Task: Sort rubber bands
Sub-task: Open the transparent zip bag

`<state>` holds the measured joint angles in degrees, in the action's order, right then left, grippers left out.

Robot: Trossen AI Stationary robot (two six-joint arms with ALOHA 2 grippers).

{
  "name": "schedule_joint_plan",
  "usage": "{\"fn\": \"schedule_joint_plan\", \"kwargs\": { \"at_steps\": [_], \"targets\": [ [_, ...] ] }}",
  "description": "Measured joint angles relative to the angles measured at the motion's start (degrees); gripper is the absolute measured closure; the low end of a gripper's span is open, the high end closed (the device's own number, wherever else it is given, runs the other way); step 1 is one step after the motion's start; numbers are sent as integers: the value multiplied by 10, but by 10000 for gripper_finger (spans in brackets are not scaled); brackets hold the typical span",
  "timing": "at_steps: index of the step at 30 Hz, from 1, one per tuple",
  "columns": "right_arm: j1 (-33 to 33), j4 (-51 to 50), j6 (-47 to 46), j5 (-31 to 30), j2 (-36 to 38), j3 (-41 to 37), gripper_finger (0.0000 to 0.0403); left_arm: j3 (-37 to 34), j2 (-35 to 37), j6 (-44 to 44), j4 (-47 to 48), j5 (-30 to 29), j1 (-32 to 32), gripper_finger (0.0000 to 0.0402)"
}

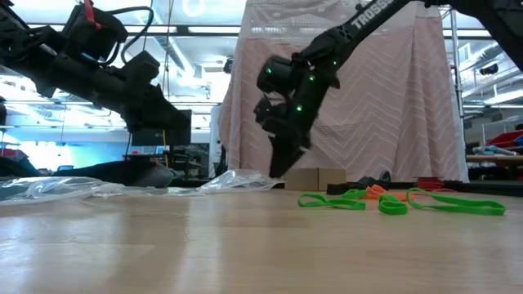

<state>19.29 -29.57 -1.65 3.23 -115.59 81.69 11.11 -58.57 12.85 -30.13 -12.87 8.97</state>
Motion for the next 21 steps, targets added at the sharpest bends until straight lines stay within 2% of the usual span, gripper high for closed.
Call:
{"fn": "schedule_joint_plan", "kwargs": {
  "at_steps": [4, 8, 15, 21],
  "targets": [
    [28, -18, -58, 38, 0, -3, 221, 0, 0, 1, 0, 6, 0, 273],
    [45, 5, -93, 79, 0, -3, 220, 0, 0, 1, -1, 8, 0, 273],
    [59, 13, -149, 70, -1, -3, 221, 0, 0, 1, -2, 8, 0, 273],
    [50, 18, -166, 38, -5, -3, 223, 0, 0, 1, -2, 9, 0, 273]
  ]
}}
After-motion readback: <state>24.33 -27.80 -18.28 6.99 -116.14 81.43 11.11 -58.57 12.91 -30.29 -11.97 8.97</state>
